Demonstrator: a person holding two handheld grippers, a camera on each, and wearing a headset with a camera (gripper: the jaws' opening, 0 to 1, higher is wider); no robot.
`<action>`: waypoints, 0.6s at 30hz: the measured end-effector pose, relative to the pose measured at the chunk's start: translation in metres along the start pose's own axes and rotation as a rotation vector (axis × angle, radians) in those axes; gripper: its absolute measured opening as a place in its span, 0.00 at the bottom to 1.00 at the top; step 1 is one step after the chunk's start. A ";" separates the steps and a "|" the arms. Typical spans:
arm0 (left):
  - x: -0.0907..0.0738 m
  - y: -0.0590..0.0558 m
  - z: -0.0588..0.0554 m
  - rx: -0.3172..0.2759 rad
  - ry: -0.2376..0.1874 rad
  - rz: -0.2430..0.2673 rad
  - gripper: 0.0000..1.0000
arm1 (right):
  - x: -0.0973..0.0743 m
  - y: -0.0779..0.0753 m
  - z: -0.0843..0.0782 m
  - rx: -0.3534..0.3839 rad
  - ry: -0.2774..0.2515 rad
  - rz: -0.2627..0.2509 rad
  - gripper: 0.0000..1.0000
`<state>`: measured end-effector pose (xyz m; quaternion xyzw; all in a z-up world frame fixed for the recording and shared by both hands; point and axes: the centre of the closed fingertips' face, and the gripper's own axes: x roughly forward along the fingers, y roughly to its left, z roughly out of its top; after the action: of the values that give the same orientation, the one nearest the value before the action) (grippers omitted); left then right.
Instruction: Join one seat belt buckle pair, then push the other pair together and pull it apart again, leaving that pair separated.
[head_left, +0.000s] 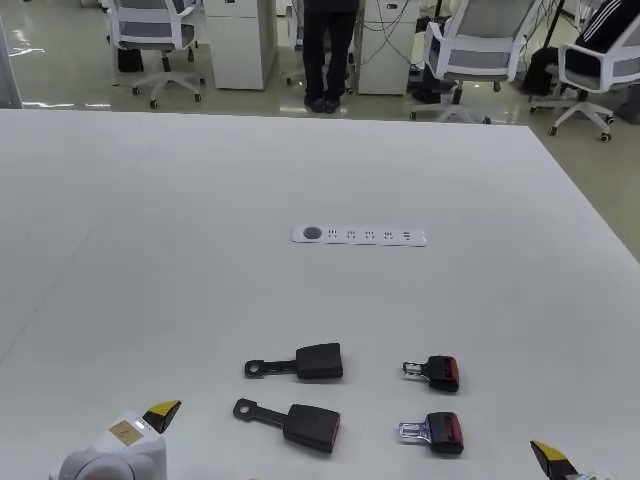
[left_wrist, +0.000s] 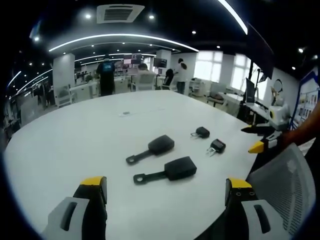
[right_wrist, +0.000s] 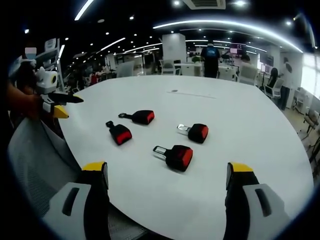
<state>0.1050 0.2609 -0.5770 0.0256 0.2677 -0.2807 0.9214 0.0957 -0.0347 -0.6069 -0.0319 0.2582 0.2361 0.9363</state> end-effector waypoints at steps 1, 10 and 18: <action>0.000 0.000 0.000 0.000 -0.001 0.000 1.00 | 0.000 0.000 0.000 0.002 0.000 -0.001 0.99; 0.001 0.001 0.000 -0.006 -0.006 0.001 1.00 | -0.001 -0.001 -0.001 0.008 0.001 -0.003 0.99; -0.001 0.000 0.000 -0.012 -0.005 0.004 1.00 | -0.001 0.001 -0.002 0.011 0.003 -0.003 0.99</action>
<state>0.1042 0.2611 -0.5770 0.0198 0.2669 -0.2774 0.9227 0.0931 -0.0343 -0.6082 -0.0277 0.2607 0.2332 0.9364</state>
